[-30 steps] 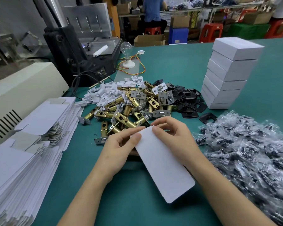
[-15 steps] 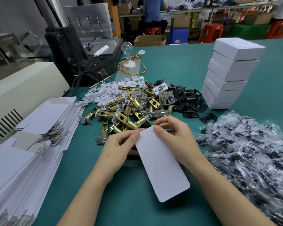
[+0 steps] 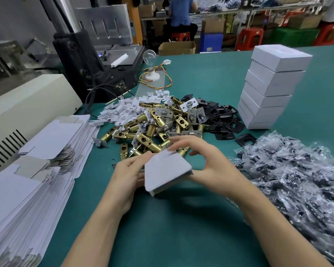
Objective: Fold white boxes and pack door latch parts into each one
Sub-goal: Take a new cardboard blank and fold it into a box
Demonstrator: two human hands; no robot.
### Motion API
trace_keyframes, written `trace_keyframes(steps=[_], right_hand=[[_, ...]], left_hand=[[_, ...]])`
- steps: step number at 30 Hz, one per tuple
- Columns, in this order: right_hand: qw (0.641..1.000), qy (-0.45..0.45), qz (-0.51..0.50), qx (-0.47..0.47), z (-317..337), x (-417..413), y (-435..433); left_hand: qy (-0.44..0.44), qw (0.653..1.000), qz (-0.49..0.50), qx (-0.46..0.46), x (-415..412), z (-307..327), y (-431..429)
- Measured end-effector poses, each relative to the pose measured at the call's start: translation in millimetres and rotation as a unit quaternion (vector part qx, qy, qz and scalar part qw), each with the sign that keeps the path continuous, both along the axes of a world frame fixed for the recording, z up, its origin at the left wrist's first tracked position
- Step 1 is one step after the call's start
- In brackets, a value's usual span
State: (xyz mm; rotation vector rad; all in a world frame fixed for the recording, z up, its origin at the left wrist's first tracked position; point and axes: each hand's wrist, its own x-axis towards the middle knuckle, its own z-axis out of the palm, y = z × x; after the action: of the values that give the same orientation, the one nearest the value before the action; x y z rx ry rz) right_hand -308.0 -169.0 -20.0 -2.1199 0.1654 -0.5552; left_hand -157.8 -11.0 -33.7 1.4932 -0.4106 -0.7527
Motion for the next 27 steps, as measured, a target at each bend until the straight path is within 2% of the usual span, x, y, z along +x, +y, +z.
trace_keyframes(steps=[2,5,7,9,11,14,17,19,21,24,27], right_hand=[[1.0,-0.023,-0.008,0.004,-1,1,2],[0.998,-0.025,-0.023,0.059,4,2,2],[0.995,-0.005,-0.034,0.099,3,2,-1],[0.994,0.021,-0.043,0.102,1,0,-4],[0.992,0.046,-0.04,0.11,0,-1,-5],[0.99,0.078,-0.024,0.117,-1,-2,-5],[0.99,0.079,-0.016,0.111,-2,-3,-7],[0.988,0.054,0.006,0.146,-1,-4,-9],[0.974,-0.017,0.018,0.226,1,-5,-12],[0.944,-0.125,-0.036,0.304,7,-6,-17],[0.926,-0.164,-0.098,0.326,7,-6,-20]], left_hand=[[-0.025,1.0,-0.003,0.006,0,-1,-1],[-0.154,0.987,0.015,0.048,1,-7,-4],[-0.225,0.973,0.025,0.039,2,-7,-5],[-0.221,0.975,0.021,-0.021,2,-7,-3],[-0.195,0.978,-0.025,-0.064,3,-6,0],[-0.207,0.971,-0.104,-0.062,4,-9,3],[-0.217,0.967,-0.122,-0.046,2,-10,2],[-0.219,0.968,-0.123,-0.029,1,-10,1],[-0.206,0.968,-0.143,-0.025,1,-11,1],[-0.199,0.965,-0.171,-0.012,-1,-13,1],[-0.197,0.962,-0.188,0.015,-2,-15,1]])
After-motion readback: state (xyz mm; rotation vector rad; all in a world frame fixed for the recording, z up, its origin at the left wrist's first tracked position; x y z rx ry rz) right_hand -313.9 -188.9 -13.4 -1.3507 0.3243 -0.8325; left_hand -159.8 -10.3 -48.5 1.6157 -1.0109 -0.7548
